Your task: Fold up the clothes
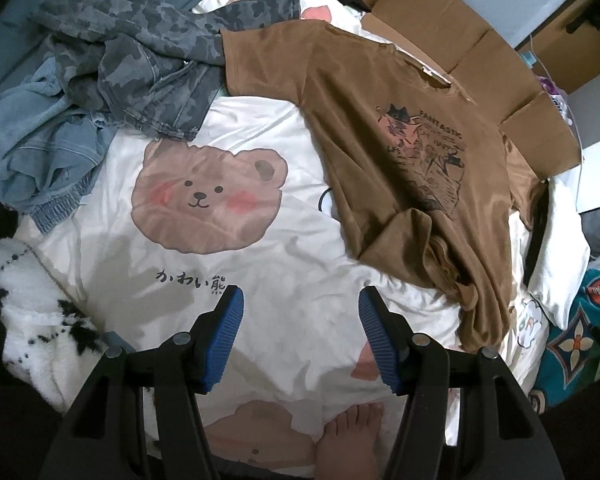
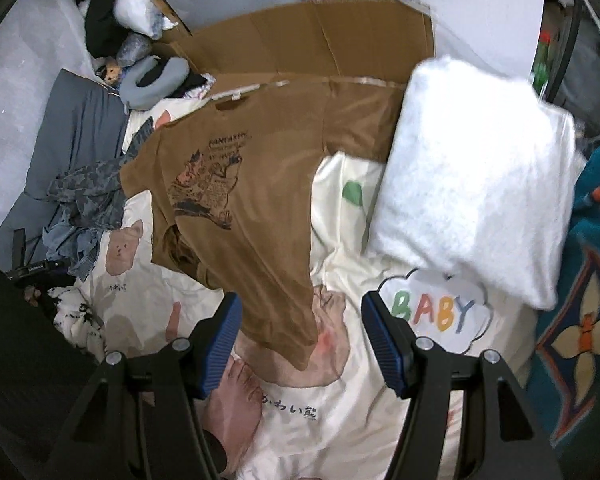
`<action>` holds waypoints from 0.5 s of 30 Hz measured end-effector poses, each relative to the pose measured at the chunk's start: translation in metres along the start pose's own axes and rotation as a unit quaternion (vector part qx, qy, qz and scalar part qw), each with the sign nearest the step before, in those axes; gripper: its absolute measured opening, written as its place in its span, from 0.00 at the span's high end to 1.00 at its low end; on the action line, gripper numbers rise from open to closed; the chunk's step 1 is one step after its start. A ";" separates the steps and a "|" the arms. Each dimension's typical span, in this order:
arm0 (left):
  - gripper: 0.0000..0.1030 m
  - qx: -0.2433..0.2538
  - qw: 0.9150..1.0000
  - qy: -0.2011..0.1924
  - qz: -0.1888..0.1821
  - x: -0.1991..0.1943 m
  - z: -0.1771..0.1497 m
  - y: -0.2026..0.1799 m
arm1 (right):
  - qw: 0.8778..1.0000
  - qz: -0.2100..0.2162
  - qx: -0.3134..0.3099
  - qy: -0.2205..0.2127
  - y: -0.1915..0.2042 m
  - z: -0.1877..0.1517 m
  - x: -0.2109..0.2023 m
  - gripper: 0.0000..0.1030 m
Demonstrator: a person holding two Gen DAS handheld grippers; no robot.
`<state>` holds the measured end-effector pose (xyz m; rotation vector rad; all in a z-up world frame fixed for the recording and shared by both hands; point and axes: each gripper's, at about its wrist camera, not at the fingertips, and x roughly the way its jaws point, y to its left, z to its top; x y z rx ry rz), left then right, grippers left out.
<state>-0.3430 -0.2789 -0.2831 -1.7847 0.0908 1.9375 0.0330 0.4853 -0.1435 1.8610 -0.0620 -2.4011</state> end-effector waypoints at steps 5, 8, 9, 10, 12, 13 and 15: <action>0.41 -0.005 1.000 0.002 -0.001 0.019 0.006 0.000 | 1.000 0.006 0.023 0.020 -0.011 -0.008 0.037 0.42; 0.41 -0.003 1.000 0.000 0.002 0.028 0.010 -0.004 | 0.999 0.004 0.035 0.034 -0.015 -0.018 0.057 0.43; 0.41 -0.003 1.000 0.000 0.000 0.032 0.011 -0.005 | 0.999 0.003 0.037 0.038 -0.015 -0.021 0.063 0.44; 0.41 -0.003 1.000 0.000 -0.006 0.035 0.013 -0.006 | 0.998 0.004 0.042 0.042 -0.017 -0.024 0.067 0.46; 0.41 -0.005 1.000 0.002 -0.022 0.043 0.017 -0.010 | 0.997 0.004 0.050 0.051 -0.022 -0.031 0.077 0.49; 0.41 -0.006 1.000 0.004 -0.030 0.048 0.019 -0.013 | 0.997 0.001 0.055 0.056 -0.024 -0.034 0.081 0.50; 0.41 -0.011 0.999 0.008 -0.046 0.058 0.023 -0.019 | 0.996 -0.004 0.063 0.066 -0.029 -0.039 0.090 0.52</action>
